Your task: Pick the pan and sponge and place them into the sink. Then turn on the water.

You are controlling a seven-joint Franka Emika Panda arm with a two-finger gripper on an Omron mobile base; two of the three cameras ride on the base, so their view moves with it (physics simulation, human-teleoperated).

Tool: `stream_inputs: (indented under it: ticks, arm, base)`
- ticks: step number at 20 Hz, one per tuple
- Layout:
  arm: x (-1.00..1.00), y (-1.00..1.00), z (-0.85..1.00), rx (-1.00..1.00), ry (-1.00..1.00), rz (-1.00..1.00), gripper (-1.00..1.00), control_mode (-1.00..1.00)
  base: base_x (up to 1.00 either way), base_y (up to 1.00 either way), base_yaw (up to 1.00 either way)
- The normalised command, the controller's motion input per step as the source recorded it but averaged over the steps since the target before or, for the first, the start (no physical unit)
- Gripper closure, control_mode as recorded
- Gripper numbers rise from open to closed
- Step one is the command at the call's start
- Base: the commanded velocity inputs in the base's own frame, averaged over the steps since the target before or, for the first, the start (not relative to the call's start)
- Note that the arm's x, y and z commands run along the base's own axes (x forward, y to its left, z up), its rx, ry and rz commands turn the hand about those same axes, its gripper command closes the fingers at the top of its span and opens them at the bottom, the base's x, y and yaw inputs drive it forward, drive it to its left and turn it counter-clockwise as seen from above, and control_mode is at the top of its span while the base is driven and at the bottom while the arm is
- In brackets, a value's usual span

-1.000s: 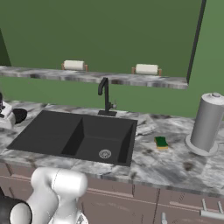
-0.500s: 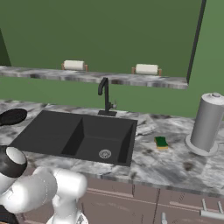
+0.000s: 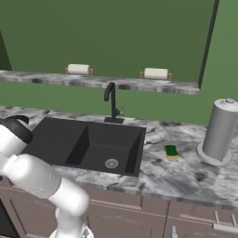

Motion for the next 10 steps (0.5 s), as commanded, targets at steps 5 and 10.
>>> stream_inputs:
  ticks: [5, 10]
  arm:
    - [0.32, 0.35, -0.41, 0.0, 0.0, -0.08, -1.0, -1.0]
    - [0.35, 0.31, -0.45, 0.0, 0.0, -0.09, -1.0, -1.0]
  base:
    - [0.0, 0.0, 0.0]
    - [0.0, 0.0, 0.0]
